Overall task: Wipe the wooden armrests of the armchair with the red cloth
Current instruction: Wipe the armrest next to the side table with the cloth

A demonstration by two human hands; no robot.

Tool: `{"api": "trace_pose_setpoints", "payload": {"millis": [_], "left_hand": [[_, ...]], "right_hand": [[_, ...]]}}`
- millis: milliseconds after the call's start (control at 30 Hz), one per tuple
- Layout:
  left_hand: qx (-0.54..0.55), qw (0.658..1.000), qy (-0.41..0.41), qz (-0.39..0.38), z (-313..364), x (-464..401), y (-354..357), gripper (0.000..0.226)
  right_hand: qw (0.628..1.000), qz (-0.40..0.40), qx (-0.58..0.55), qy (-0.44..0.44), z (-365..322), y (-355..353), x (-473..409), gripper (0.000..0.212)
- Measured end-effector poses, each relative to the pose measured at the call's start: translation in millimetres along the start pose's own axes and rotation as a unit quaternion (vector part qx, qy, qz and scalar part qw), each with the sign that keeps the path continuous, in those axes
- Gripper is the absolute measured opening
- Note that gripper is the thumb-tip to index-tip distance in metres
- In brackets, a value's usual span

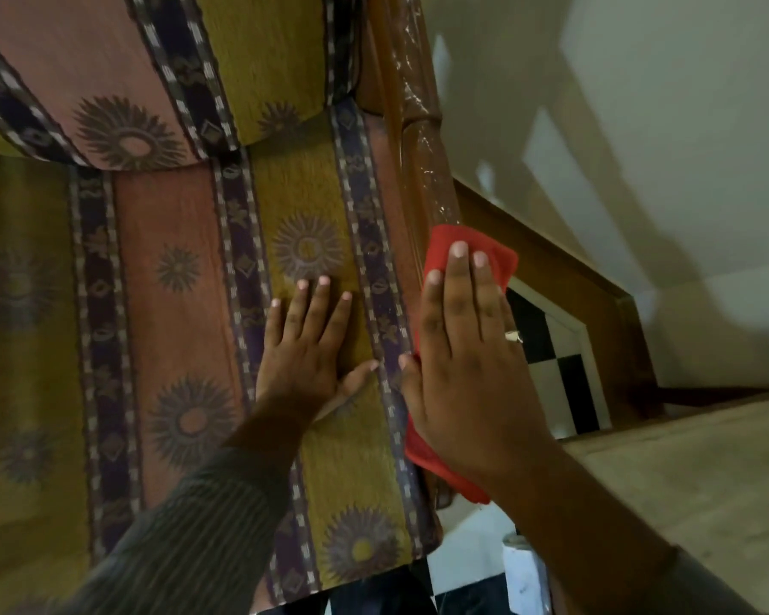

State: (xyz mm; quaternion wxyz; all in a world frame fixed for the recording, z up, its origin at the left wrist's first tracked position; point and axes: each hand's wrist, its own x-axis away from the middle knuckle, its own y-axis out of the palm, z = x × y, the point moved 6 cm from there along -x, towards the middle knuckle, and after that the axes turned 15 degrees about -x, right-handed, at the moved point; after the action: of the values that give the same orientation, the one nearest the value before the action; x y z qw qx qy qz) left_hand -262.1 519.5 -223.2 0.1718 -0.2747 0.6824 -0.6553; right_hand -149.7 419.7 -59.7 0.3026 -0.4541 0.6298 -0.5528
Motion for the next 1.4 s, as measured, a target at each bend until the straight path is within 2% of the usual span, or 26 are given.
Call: {"api": "trace_pose_setpoints", "payload": {"millis": [267, 367, 433, 500, 567, 700, 933, 1000, 1100, 1167, 1233, 1400], "left_hand": [[0.015, 0.998, -0.056, -0.024, -3.9, 0.8, -1.8, 0.105], [0.018, 0.998, -0.052, -0.023, -4.9, 1.2, -0.4, 0.110], [0.020, 0.998, -0.051, -0.024, -5.9, 1.4, 0.0, 0.110], [0.025, 0.998, -0.050, -0.027, -7.3, 1.8, -0.6, 0.109], [0.026, 0.998, -0.047, -0.024, -5.9, 2.3, -2.3, 0.109], [0.026, 0.999, -0.042, -0.006, -7.1, 1.0, -0.2, 0.109], [0.026, 0.999, -0.045, 0.001, -5.4, 2.2, -0.1, 0.108], [0.025, 0.999, -0.041, -0.007, -5.1, 2.4, -2.0, 0.107], [0.021, 0.999, -0.041, -0.017, -5.9, 2.3, -3.2, 0.108], [0.019, 0.999, -0.041, -0.023, -6.0, 1.7, -3.4, 0.109], [0.017, 0.999, -0.043, -0.019, -5.7, 1.5, -3.3, 0.109], [0.015, 0.999, -0.036, -0.024, -5.1, 1.8, -0.4, 0.108]], "right_hand": [[0.999, -0.017, -0.002, 0.052, -12.5, -11.8, -3.7, 0.078], [0.996, -0.025, 0.006, 0.081, -18.6, -6.5, -4.8, 0.082], [0.996, -0.002, -0.004, 0.088, -19.4, -4.3, -2.1, 0.081], [0.996, 0.042, -0.027, 0.073, -15.9, -4.2, 0.6, 0.075], [0.997, 0.054, -0.047, 0.043, -8.3, -5.0, 2.9, 0.072], [0.995, 0.004, -0.101, -0.023, 6.6, -5.7, 5.2, 0.071], [0.995, -0.002, -0.008, -0.104, 1.0, -4.6, -20.8, 0.070], [0.996, 0.012, -0.033, -0.085, 3.0, -7.7, -34.3, 0.073], [0.992, 0.057, -0.109, -0.007, 7.7, -11.8, -42.1, 0.078], [0.989, 0.077, -0.121, 0.026, 8.3, -13.0, -40.1, 0.077], [0.993, 0.068, -0.099, 0.012, 7.2, -12.3, -37.7, 0.075], [0.996, 0.017, -0.011, -0.091, -1.1, -14.6, -58.3, 0.073]]}}
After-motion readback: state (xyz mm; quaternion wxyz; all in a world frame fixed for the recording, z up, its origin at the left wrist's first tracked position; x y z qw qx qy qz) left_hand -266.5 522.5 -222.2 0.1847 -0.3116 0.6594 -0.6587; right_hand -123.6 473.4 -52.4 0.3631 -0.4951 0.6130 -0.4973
